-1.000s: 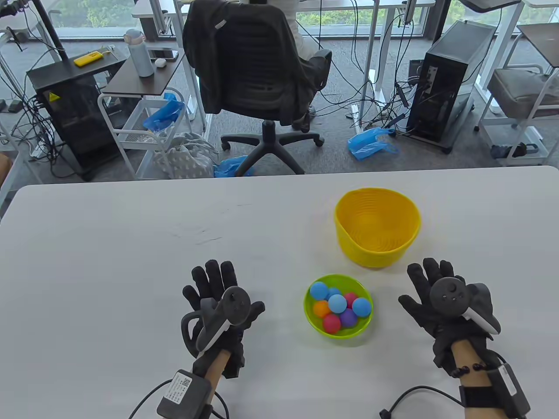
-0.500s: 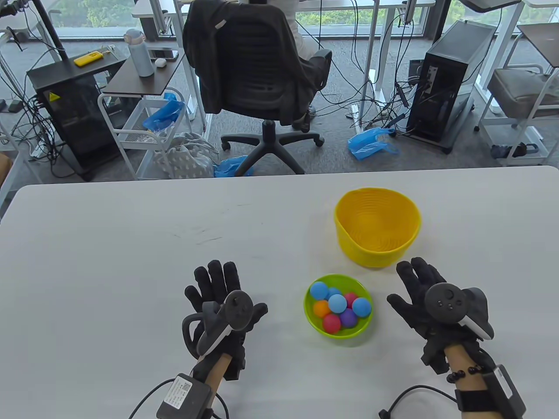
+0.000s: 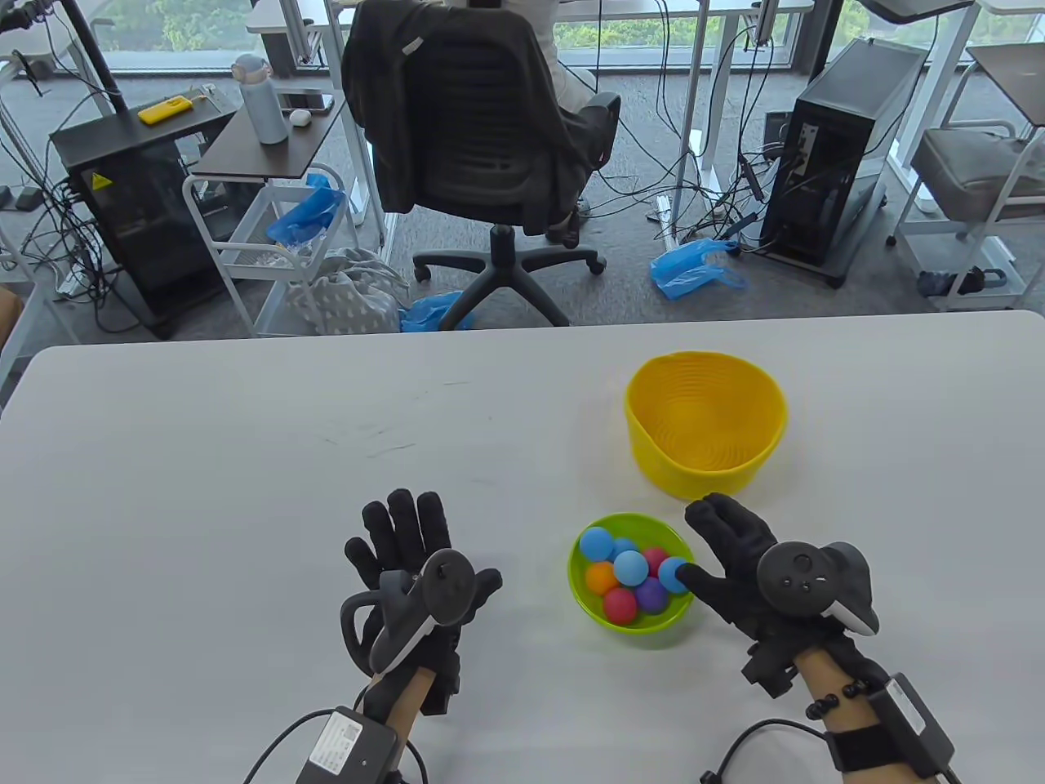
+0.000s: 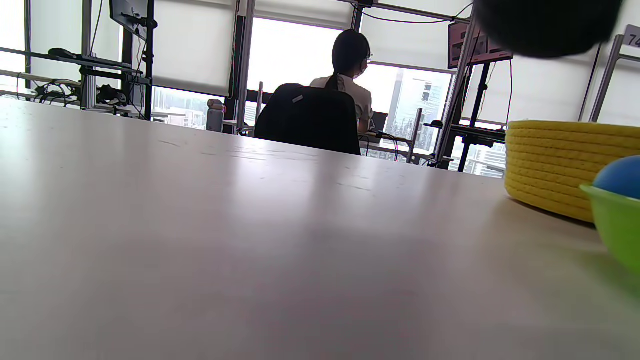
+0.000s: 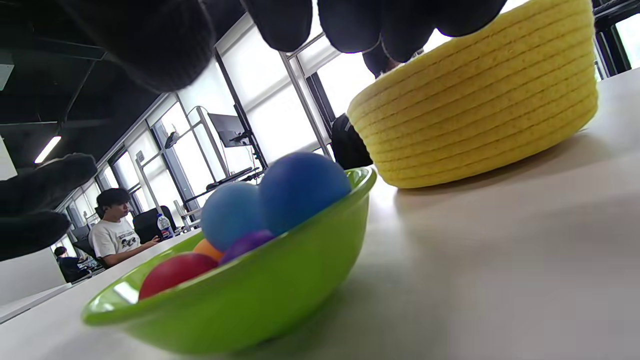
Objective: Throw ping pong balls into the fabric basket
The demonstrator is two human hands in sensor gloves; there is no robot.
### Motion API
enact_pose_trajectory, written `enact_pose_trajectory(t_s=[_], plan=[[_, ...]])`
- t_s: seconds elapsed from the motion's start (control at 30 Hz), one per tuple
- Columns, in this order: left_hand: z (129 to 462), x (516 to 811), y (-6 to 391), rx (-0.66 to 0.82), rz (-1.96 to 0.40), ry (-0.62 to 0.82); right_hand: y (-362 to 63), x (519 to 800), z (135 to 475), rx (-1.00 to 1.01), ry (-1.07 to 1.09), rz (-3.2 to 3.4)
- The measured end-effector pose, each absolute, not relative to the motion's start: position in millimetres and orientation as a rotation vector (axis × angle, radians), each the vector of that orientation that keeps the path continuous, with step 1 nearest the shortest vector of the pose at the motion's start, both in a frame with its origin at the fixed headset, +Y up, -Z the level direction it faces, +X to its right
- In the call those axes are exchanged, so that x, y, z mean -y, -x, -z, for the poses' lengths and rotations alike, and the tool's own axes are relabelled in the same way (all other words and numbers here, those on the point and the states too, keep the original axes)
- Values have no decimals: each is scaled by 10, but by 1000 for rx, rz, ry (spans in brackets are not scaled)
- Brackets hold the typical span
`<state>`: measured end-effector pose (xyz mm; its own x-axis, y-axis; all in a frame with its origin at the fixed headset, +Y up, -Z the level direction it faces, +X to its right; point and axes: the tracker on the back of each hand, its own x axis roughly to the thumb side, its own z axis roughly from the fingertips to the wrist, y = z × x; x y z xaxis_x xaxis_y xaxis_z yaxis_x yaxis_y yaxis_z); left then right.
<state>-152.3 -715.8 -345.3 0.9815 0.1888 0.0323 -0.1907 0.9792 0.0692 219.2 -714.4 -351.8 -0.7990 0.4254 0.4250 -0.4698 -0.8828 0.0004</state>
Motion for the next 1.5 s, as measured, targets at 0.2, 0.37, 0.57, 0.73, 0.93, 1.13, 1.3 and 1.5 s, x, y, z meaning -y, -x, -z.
enact_pose_trajectory(t_s=[0.2, 0.37, 0.57, 0.73, 0.93, 1.13, 1.3, 1.5], plan=[[3453, 7161, 1519, 30, -191, -71, -1990, 7259, 3554, 34, -623, -2710], [3453, 7162, 1527, 29, -199, -73, -1931, 7336, 3587, -14, -633, -2740], [3454, 7163, 1537, 28, -207, -82, -1902, 7363, 3606, -14, -633, -2773], [3452, 7160, 1542, 28, -209, -83, -1890, 7359, 3603, 12, -637, -2791], [3450, 7158, 1547, 26, -213, -84, -1940, 7246, 3544, 157, -596, -2765], [3450, 7154, 1553, 27, -226, -87, -2098, 7063, 3496, 213, -514, -2563], [3451, 7155, 1542, 32, -231, -87, -2253, 7005, 3601, 54, -348, -2245], [3452, 7155, 1529, 39, -232, -87, -2431, 6980, 3902, -26, -131, -1891]])
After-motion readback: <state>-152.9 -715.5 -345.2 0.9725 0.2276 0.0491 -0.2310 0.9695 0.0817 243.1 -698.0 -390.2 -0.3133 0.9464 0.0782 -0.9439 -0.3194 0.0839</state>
